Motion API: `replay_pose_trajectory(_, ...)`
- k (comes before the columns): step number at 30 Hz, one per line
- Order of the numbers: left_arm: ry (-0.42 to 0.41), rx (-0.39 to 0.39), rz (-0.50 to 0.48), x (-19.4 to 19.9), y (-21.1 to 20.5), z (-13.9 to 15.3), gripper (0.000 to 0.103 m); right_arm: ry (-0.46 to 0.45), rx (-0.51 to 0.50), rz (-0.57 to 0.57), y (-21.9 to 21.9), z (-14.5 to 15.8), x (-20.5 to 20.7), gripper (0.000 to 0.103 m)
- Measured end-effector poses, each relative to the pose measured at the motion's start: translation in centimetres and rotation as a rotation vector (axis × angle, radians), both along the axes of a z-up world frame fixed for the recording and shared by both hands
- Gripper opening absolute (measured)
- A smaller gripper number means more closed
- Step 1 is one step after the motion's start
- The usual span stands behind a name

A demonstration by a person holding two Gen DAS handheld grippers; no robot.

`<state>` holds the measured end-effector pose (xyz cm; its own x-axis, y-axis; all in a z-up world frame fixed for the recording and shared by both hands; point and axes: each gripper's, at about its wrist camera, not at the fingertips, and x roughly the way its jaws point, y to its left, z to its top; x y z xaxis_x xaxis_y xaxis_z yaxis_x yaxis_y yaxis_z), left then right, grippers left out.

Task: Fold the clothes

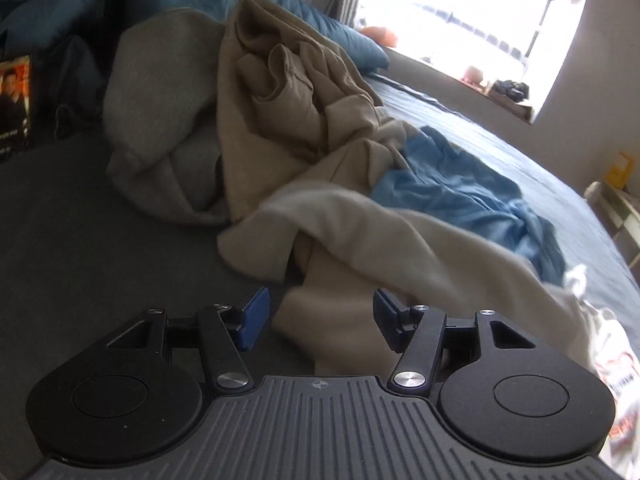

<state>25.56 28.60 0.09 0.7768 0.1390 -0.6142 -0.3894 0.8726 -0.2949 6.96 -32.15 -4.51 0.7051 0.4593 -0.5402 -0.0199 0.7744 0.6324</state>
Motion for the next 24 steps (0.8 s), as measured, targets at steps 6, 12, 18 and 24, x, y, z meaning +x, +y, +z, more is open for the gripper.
replay_pose_trajectory(6, -0.051, -0.165, -0.305, -8.9, -4.3, 0.7, 0.075, -0.029, 0.038, 0.116, 1.4, 1.1, -1.9, 0.080)
replay_pose_trajectory(12, -0.032, -0.270, -0.651, -15.6, -13.5, -1.8, 0.081, 0.014, -0.042, 0.204, 5.5, 0.4, -0.9, 0.085)
replay_pose_trajectory(18, 0.029, -0.117, -0.731, -17.6, -20.2, -4.7, 0.086, 0.026, -0.117, 0.156, 6.3, -0.6, -0.2, 0.031)
replay_pose_trajectory(24, 0.043, -0.074, -0.708, -17.6, -21.4, -6.1, 0.084, -0.098, -0.024, 0.206, 3.5, 4.8, 2.8, 0.020)
